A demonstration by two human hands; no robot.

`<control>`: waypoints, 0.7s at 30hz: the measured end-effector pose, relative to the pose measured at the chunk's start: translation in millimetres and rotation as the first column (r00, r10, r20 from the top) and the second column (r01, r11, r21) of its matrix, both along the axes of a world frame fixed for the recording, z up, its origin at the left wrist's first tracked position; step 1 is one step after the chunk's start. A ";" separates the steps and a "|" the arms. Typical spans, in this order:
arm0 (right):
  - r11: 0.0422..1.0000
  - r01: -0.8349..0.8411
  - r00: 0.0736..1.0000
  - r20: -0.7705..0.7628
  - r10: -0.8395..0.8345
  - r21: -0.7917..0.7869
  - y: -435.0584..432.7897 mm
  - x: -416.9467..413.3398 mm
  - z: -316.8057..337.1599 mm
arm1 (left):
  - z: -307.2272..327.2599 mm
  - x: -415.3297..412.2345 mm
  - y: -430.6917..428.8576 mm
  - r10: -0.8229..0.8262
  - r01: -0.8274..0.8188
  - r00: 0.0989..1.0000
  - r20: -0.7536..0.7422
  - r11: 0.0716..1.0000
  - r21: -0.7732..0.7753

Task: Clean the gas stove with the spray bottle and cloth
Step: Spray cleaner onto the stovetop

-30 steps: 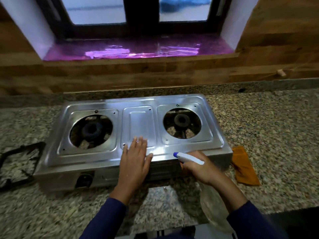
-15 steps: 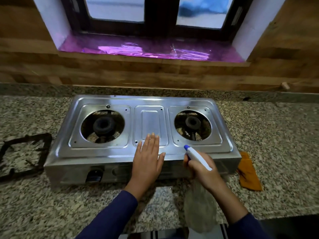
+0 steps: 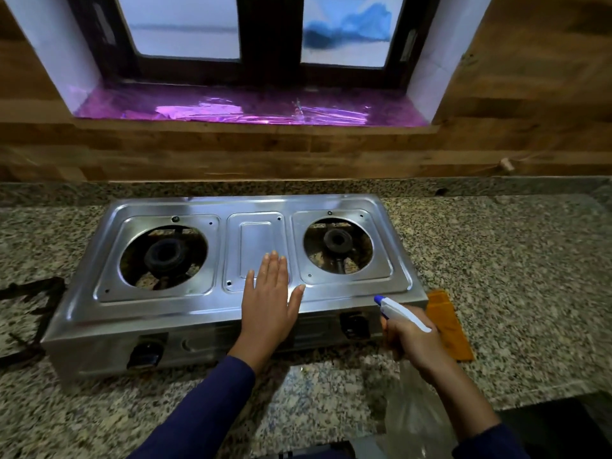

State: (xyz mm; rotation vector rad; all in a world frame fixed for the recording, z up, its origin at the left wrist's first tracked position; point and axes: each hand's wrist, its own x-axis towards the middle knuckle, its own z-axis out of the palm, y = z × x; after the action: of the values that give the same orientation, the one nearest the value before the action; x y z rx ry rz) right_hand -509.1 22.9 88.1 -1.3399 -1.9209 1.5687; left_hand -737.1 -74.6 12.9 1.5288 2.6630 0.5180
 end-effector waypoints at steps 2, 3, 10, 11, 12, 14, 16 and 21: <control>0.999 0.037 0.999 0.015 -0.037 0.007 8.4 15.2 2.5 | 2.9 3.8 15.1 -0.010 0.010 1.000 0.009 1.000 -0.008; 0.998 0.063 0.998 0.022 -0.063 0.017 14.5 23.9 4.8 | 4.2 7.5 24.2 -0.016 0.016 1.000 0.011 1.000 -0.012; 0.965 0.256 0.966 -0.055 -0.253 0.049 50.1 49.5 9.2 | -5.9 13.1 38.9 0.023 -0.022 0.998 0.063 1.000 -0.009; 0.965 0.260 0.964 -0.065 -0.258 0.035 55.9 50.0 11.0 | -6.4 13.5 39.2 0.028 -0.028 0.997 0.066 1.000 -0.010; 0.963 0.268 0.960 -0.087 -0.267 0.005 60.2 49.2 12.2 | -6.8 13.5 38.8 0.032 -0.031 0.997 0.069 0.999 -0.009; 0.961 0.277 0.954 -0.114 -0.277 -0.018 68.9 46.6 15.2 | -5.7 14.6 39.3 0.032 -0.033 0.997 0.074 0.999 -0.001; 0.965 0.260 0.958 -0.126 -0.257 0.009 74.0 42.7 17.4 | -5.2 15.7 38.8 0.028 -0.028 0.997 0.068 1.000 -0.001; 0.990 0.144 0.974 -0.177 -0.143 -0.011 83.4 32.4 26.4 | -3.2 19.1 36.8 0.045 -0.046 0.999 0.026 0.999 0.017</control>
State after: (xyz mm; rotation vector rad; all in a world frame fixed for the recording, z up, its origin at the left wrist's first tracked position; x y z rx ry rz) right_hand -476.7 106.2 114.5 -1.2615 -1.6814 1.5580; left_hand -718.0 -37.8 9.7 1.4588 2.6874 0.5610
